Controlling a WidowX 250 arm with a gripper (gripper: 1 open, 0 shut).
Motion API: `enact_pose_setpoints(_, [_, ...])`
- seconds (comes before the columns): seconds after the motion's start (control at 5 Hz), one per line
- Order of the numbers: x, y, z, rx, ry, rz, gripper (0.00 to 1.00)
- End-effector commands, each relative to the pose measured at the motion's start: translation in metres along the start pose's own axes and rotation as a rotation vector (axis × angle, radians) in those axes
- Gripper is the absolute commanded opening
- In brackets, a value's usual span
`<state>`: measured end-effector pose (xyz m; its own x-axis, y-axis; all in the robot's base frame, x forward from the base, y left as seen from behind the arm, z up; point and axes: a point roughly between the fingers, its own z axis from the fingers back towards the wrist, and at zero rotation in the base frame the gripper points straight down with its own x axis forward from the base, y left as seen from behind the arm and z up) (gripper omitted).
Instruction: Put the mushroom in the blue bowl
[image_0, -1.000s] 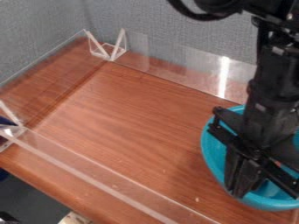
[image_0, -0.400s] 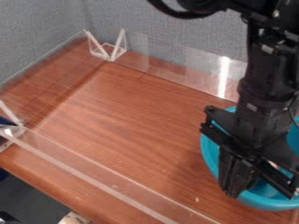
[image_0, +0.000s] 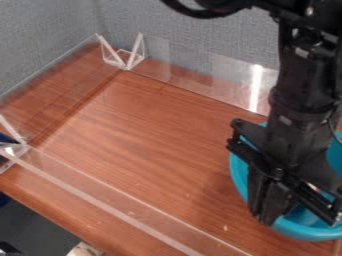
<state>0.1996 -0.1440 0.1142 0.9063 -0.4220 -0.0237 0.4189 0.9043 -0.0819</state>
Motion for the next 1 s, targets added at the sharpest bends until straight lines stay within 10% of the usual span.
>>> enact_pose_setpoints(0.0, [0.000, -0.006, 0.013, -0.005, -0.063, -0.024, 0.00])
enact_pose_setpoints(0.2, [0.002, -0.007, 0.012, -0.003, -0.070, -0.029, 0.00])
enact_pose_setpoints(0.4, [0.003, -0.005, 0.021, 0.009, -0.072, -0.032, 1.00])
enact_pose_setpoints(0.8, [0.027, -0.018, 0.035, 0.029, -0.096, -0.108, 1.00])
